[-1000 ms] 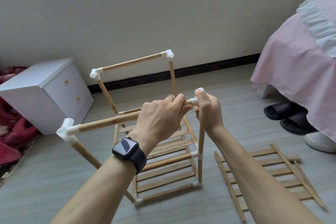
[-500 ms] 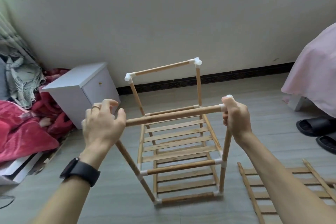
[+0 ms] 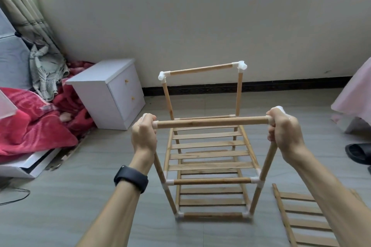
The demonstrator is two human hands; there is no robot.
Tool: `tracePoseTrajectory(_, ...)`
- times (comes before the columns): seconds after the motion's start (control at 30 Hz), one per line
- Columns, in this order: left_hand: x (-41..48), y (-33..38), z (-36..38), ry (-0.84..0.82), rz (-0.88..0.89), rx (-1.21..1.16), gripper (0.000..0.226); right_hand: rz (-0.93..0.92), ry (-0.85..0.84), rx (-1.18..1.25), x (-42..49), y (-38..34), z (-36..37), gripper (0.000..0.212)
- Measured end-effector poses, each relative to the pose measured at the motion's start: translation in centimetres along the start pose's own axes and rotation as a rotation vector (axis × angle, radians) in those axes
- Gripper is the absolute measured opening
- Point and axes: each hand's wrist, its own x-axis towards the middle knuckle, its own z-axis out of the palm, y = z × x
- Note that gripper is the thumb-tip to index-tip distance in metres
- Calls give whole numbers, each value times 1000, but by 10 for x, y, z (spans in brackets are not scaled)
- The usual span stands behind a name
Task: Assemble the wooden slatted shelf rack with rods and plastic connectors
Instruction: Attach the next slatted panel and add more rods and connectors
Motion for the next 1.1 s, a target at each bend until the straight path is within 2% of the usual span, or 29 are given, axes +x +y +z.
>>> tracePoseTrajectory(0.13,6,-6,1,-3,29,-25,26,9,-2,-28,6,2,2,21)
tracePoseTrajectory(0.3,7,-7,-5,-158,85,-61,28,18,16,-5,8,-3,1,24)
tracePoseTrajectory(0.43,4,-4,-12,-215,75,-68,28,33,57,-16,7,-7,4,22)
tracePoseTrajectory(0.93,4,-14,-11,-195,95,-158,26,-11,60,-40,3,0,3,28)
tracePoseTrajectory(1.1,7,-14,-10,-125,106,-183,28,-78,135,9,-2,7,15,31)
